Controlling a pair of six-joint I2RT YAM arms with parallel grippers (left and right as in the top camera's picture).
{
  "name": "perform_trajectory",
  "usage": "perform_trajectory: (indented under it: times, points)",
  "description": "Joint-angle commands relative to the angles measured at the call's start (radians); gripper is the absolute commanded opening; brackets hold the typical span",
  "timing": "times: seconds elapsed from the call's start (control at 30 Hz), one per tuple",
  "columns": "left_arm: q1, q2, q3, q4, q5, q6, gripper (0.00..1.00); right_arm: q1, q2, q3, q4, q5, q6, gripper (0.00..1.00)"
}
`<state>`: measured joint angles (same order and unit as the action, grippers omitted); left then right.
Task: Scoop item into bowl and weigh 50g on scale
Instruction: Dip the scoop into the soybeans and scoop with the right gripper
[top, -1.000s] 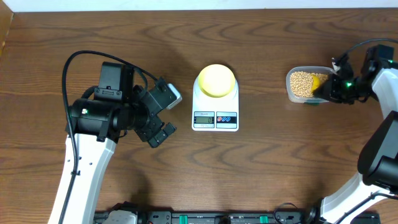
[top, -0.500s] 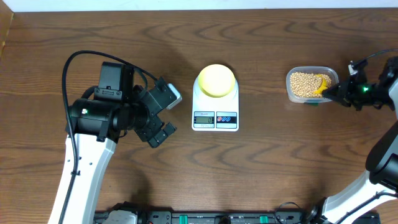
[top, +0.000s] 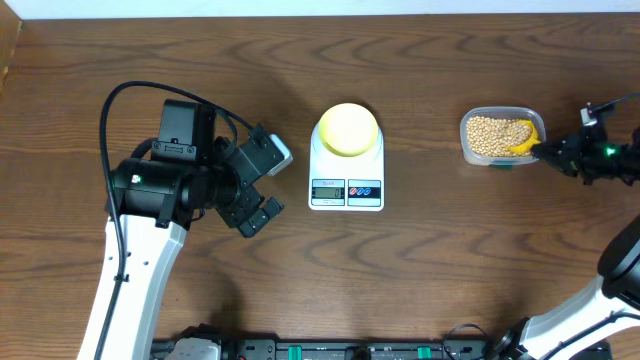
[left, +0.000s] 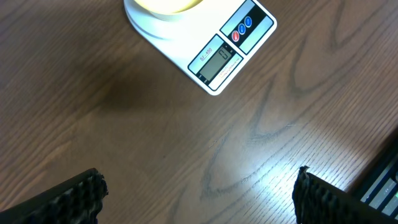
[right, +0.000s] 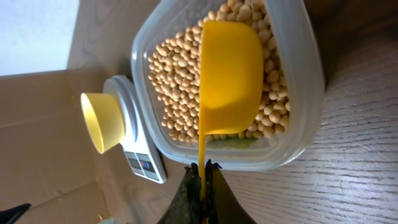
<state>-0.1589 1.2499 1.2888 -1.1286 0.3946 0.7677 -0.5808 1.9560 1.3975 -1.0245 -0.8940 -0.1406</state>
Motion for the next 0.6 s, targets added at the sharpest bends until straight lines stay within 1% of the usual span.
perform_trajectory:
  times: [0.0, 0.57]
  points:
    - [0.003, 0.0, -0.008, -0.004, 0.016, 0.018, 0.98, -0.02, 0.008, -0.006, -0.002, -0.095, -0.027, 0.01]
    - [0.003, 0.0, -0.008, -0.004, 0.016, 0.018, 0.98, -0.045, 0.008, -0.006, -0.061, -0.135, -0.068, 0.01]
